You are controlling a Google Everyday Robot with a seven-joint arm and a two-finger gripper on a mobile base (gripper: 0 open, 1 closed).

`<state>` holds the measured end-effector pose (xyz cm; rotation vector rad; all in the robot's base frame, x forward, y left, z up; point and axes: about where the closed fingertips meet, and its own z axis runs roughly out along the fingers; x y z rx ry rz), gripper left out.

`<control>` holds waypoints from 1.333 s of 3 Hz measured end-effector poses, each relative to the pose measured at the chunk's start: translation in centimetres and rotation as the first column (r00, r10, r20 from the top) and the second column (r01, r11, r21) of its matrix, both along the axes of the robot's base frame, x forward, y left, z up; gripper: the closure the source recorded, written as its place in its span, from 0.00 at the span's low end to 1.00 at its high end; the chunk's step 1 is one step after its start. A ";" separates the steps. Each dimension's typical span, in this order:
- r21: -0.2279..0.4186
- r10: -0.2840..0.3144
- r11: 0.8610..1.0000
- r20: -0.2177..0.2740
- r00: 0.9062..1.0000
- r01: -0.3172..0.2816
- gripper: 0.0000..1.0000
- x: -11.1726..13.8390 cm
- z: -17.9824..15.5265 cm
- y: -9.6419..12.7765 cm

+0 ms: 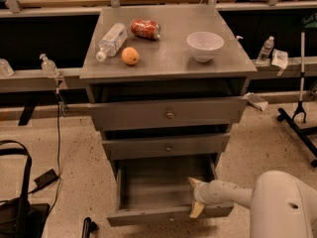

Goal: Close bottom drawer

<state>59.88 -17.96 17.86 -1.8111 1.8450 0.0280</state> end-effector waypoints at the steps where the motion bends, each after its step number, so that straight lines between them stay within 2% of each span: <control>1: 0.000 0.000 1.000 0.000 1.000 0.000 0.41 0.0 0.0 0.0; 2: 0.000 0.000 1.000 0.000 1.000 0.000 0.50 -0.2 0.3 -0.1; 3: 0.000 0.000 1.000 0.000 1.000 0.000 0.39 -0.2 0.5 -0.1; 4: 0.000 0.000 1.000 0.000 1.000 0.000 0.38 -0.3 0.5 -0.1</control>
Offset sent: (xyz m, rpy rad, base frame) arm -0.0497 -0.0026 0.0450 0.0733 0.0610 0.0662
